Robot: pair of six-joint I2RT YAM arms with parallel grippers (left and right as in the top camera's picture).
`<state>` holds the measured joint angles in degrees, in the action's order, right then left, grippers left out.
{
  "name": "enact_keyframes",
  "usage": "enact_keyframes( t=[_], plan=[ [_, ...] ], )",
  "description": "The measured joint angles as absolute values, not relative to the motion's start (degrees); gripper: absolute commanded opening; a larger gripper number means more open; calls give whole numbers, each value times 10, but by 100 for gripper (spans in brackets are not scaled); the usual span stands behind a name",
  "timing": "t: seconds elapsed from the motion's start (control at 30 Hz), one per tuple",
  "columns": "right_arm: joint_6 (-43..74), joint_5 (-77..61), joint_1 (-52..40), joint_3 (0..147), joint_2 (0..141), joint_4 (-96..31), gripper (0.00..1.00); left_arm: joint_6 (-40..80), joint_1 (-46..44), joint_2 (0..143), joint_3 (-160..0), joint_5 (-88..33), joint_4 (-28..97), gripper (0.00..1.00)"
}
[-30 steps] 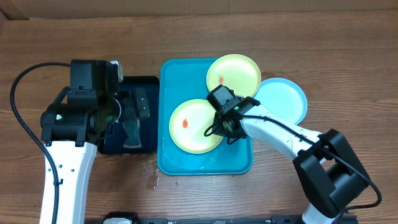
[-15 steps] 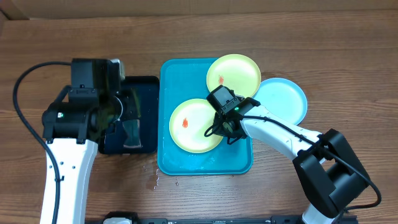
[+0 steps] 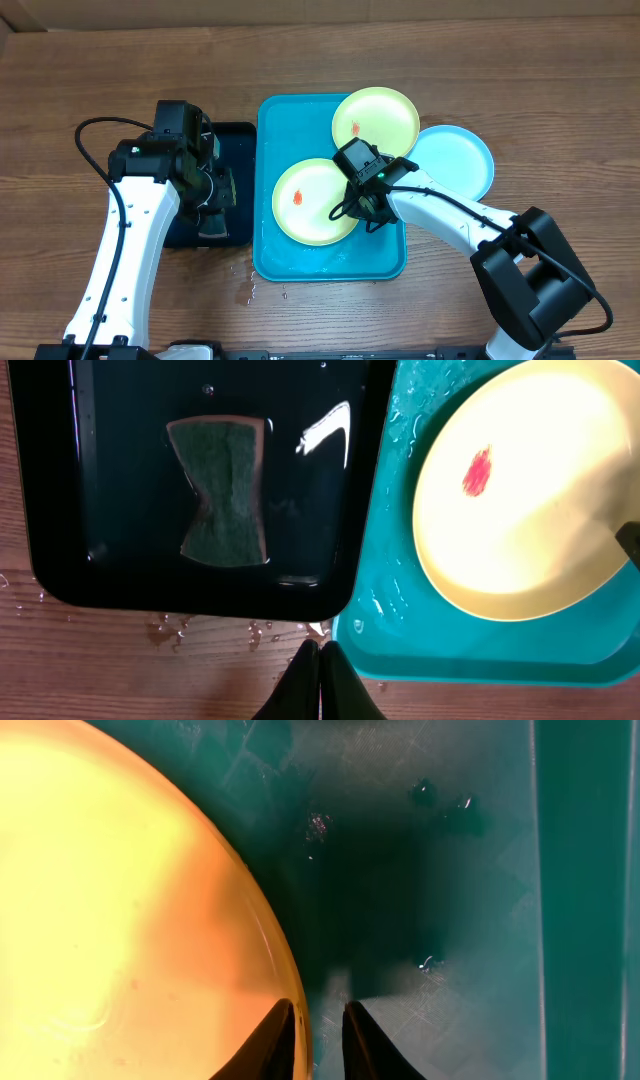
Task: Clean dirty plates on tray and stack at the side
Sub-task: 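Reach the left gripper into the black tray and grasp the sponge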
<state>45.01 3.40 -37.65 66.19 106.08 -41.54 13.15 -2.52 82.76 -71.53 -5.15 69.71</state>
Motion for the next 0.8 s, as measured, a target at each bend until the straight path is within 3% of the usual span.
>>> enact_keyframes(
  t=[0.8],
  plan=[
    [450,34,-376,662,1061,-415,20,131,-25,809,-715,-51,694,7]
  ],
)
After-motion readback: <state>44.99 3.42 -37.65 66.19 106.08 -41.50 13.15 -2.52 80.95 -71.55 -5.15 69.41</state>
